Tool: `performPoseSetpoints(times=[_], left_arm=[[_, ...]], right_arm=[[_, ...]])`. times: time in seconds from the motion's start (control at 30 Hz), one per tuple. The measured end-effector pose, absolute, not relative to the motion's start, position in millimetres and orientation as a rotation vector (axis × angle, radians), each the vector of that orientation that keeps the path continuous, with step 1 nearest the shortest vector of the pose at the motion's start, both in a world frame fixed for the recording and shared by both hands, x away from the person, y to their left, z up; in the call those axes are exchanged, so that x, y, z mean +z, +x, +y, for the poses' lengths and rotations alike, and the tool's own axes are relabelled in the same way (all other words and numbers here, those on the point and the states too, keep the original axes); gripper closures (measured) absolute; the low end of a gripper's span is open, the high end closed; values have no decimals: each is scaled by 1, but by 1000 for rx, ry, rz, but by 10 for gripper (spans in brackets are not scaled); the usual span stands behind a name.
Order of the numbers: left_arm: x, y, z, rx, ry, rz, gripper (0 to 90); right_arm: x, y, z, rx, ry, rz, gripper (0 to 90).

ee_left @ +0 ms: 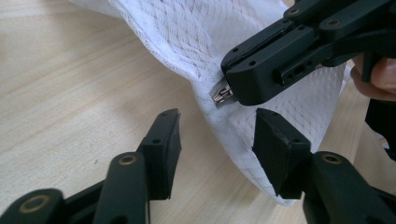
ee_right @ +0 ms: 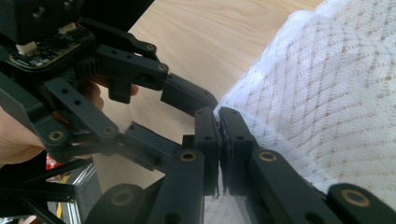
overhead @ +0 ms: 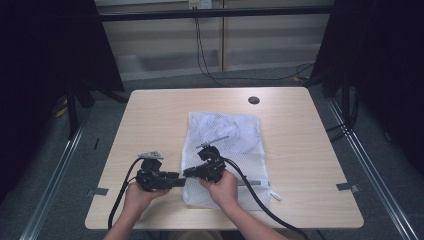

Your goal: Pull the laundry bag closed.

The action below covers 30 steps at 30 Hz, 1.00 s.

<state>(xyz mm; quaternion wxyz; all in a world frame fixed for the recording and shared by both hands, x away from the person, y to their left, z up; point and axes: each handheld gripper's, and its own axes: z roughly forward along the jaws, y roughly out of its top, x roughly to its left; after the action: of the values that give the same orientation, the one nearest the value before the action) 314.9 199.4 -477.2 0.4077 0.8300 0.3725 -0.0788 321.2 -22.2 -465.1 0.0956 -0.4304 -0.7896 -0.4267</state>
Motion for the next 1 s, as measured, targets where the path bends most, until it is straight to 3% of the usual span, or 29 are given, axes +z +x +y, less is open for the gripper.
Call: performPoseSetpoints(times=[0.57, 0.87, 1.0], left_arm=[[-483, 317, 188, -233, 2072, 939, 641], [-481, 317, 189, -217, 2064, 949, 851], [-480, 317, 189, -227, 2059, 955, 876]], right_arm=[[-461, 322, -24, -1287, -1268, -2316, 870], [-460, 322, -26, -1291, -1258, -2316, 870], [-458, 322, -29, -1288, -1263, -2307, 870]])
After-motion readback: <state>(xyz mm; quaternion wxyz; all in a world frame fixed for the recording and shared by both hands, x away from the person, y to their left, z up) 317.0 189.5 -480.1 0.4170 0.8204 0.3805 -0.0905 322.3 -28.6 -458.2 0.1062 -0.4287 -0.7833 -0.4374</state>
